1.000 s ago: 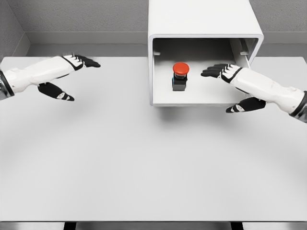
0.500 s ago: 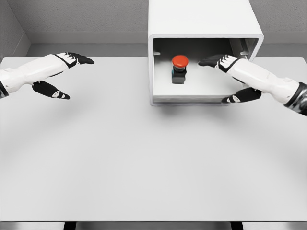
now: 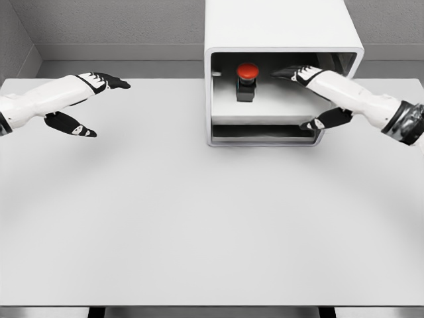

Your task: Slide open multi-storey tabletop storage cabinets and put open load switch and slide close multi-storey tabletop storage cabinets

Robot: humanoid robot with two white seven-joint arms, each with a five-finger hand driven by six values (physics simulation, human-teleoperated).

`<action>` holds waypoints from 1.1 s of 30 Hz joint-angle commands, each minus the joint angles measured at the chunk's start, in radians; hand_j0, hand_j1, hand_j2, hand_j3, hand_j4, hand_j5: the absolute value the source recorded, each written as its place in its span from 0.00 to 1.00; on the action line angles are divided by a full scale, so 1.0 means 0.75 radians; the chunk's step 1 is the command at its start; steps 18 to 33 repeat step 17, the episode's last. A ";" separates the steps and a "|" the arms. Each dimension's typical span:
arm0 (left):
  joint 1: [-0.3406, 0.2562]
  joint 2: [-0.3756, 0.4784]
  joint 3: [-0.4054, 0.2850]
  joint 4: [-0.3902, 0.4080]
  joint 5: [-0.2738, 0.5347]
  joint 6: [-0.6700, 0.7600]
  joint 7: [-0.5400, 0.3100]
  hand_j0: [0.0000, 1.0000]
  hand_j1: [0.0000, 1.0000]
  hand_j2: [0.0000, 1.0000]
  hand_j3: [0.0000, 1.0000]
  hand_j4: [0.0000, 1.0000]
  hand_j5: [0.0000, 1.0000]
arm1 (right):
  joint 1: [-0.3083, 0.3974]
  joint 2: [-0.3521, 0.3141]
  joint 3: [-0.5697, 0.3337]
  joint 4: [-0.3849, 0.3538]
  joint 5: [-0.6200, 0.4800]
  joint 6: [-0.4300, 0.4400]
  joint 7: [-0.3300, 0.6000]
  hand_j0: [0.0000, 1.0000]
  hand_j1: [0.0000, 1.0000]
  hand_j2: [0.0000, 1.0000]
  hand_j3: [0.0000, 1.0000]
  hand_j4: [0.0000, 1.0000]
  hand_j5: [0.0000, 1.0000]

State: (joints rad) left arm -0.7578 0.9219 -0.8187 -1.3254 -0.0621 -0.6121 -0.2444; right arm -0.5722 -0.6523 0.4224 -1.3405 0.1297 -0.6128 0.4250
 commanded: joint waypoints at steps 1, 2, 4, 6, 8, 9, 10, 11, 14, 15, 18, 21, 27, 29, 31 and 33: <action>0.000 -0.002 0.002 0.000 0.009 0.002 0.001 1.00 1.00 1.00 1.00 1.00 1.00 | 0.000 0.017 0.009 0.024 -0.005 0.003 0.000 1.00 1.00 1.00 1.00 1.00 1.00; 0.000 0.002 0.002 0.000 0.009 0.002 0.001 1.00 1.00 1.00 1.00 1.00 1.00 | 0.006 0.017 0.009 0.024 -0.005 0.003 0.000 1.00 1.00 1.00 1.00 1.00 1.00; -0.004 -0.004 0.002 -0.004 0.013 0.002 0.001 1.00 1.00 1.00 1.00 1.00 1.00 | 0.012 0.015 0.007 0.016 -0.007 0.003 -0.002 1.00 1.00 1.00 1.00 1.00 1.00; -0.008 -0.004 0.004 -0.012 0.021 0.002 0.001 1.00 1.00 1.00 1.00 1.00 1.00 | 0.016 0.000 0.001 0.004 -0.011 0.003 -0.006 1.00 1.00 1.00 1.00 1.00 1.00; 0.004 0.008 0.002 -0.006 0.015 0.002 0.001 1.00 1.00 1.00 1.00 1.00 1.00 | 0.035 -0.036 -0.007 -0.039 -0.024 0.003 -0.008 1.00 1.00 1.00 1.00 1.00 1.00; 0.004 0.010 0.002 -0.008 0.015 0.002 0.001 1.00 1.00 1.00 1.00 1.00 1.00 | 0.051 -0.067 -0.023 -0.100 -0.030 0.003 -0.010 1.00 1.00 1.00 1.00 1.00 1.00; 0.002 0.012 0.002 -0.010 0.017 0.002 0.001 1.00 1.00 1.00 1.00 1.00 1.00 | 0.059 -0.085 -0.031 -0.143 -0.032 0.003 -0.012 1.00 1.00 1.00 1.00 1.00 1.00; 0.008 0.022 -0.001 -0.008 0.015 0.002 0.001 1.00 1.00 1.00 1.00 1.00 1.00 | 0.078 -0.118 -0.050 -0.164 -0.034 0.003 -0.019 1.00 1.00 1.00 1.00 1.00 1.00; 0.080 0.027 0.002 -0.004 0.017 0.002 0.001 1.00 1.00 1.00 1.00 1.00 1.00 | 0.106 -0.214 -0.062 -0.254 -0.116 0.003 -0.021 1.00 1.00 1.00 1.00 1.00 1.00; 0.082 0.027 0.002 -0.006 0.021 0.002 0.001 1.00 1.00 1.00 1.00 1.00 1.00 | 0.127 -0.243 -0.062 -0.309 -0.116 0.003 -0.021 1.00 1.00 1.00 1.00 1.00 1.00; 0.117 0.031 0.002 -0.004 0.023 0.002 0.003 1.00 1.00 1.00 1.00 1.00 1.00 | 0.153 -0.292 -0.062 -0.432 -0.118 0.003 -0.027 1.00 1.00 1.00 1.00 1.00 1.00; 0.117 0.031 0.002 -0.004 0.023 0.002 0.003 1.00 1.00 1.00 1.00 1.00 1.00 | 0.153 -0.292 -0.062 -0.432 -0.118 0.003 -0.027 1.00 1.00 1.00 1.00 1.00 1.00; 0.117 0.031 0.002 -0.004 0.023 0.002 0.003 1.00 1.00 1.00 1.00 1.00 1.00 | 0.153 -0.292 -0.062 -0.432 -0.118 0.003 -0.027 1.00 1.00 1.00 1.00 1.00 1.00; 0.117 0.031 0.002 -0.004 0.023 0.002 0.003 1.00 1.00 1.00 1.00 1.00 1.00 | 0.153 -0.292 -0.062 -0.432 -0.118 0.003 -0.027 1.00 1.00 1.00 1.00 1.00 1.00; 0.117 0.031 0.002 -0.004 0.023 0.002 0.003 1.00 1.00 1.00 1.00 1.00 1.00 | 0.153 -0.292 -0.062 -0.432 -0.118 0.003 -0.027 1.00 1.00 1.00 1.00 1.00 1.00; 0.117 0.031 0.002 -0.004 0.023 0.002 0.003 1.00 1.00 1.00 1.00 1.00 1.00 | 0.153 -0.292 -0.062 -0.432 -0.118 0.003 -0.027 1.00 1.00 1.00 1.00 1.00 1.00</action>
